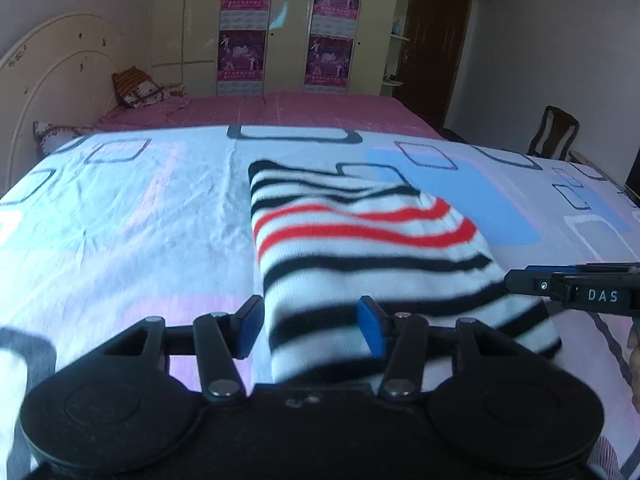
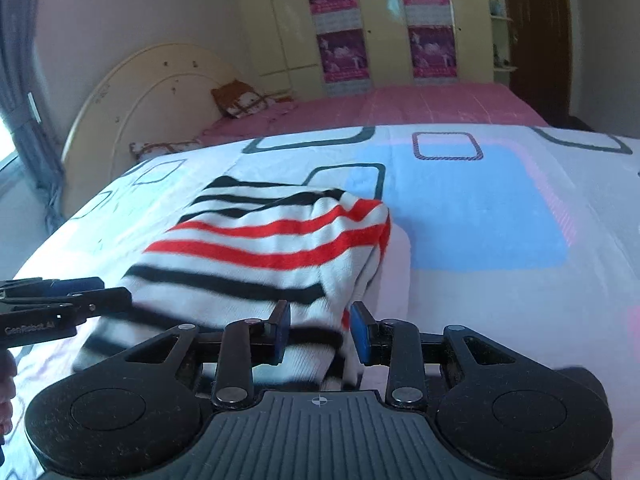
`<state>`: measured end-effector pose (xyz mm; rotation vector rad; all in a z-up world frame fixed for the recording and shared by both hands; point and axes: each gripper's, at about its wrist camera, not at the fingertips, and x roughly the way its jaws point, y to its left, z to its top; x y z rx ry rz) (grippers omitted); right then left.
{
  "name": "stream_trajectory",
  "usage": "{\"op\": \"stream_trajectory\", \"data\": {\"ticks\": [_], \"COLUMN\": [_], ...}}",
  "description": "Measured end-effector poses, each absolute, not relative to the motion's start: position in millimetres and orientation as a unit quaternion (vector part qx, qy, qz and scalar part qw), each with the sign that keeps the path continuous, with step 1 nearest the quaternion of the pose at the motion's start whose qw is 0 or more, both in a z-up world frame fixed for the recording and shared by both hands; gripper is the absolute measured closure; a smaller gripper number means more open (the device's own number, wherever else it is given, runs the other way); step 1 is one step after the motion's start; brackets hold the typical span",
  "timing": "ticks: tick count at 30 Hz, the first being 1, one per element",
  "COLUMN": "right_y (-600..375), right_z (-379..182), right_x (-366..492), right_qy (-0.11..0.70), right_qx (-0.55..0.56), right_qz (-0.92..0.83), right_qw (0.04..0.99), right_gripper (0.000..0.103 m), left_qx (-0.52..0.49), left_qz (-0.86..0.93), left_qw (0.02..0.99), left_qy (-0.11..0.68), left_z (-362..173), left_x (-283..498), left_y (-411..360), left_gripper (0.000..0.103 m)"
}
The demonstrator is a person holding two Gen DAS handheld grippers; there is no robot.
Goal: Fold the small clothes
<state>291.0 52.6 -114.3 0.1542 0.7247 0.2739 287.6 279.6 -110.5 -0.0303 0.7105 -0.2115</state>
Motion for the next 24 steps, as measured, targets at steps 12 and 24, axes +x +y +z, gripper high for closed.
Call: {"op": "stream_trajectory", "data": {"ticks": [12,24], "right_y": [61.1,59.9], "right_z": [-147.3,-152.8], "right_x": [277.5,279.2], "right_qy": [0.387,0.397], "right_qx": [0.021,0.034], "right_qz": [0.115,0.113], "right_qw": [0.914,0.91], "right_gripper": [0.069,0.069], "left_qx": [-0.041,-0.011], "left_qz": [-0.083,-0.028], "left_qw": [0.915,0.918], "left_qy": [0.392,0.396], "left_z": [-127.9,-115.2], "left_x": [286.1,277.3], "left_y": [280.6,258.0], "left_gripper": [0.048,0.0]}}
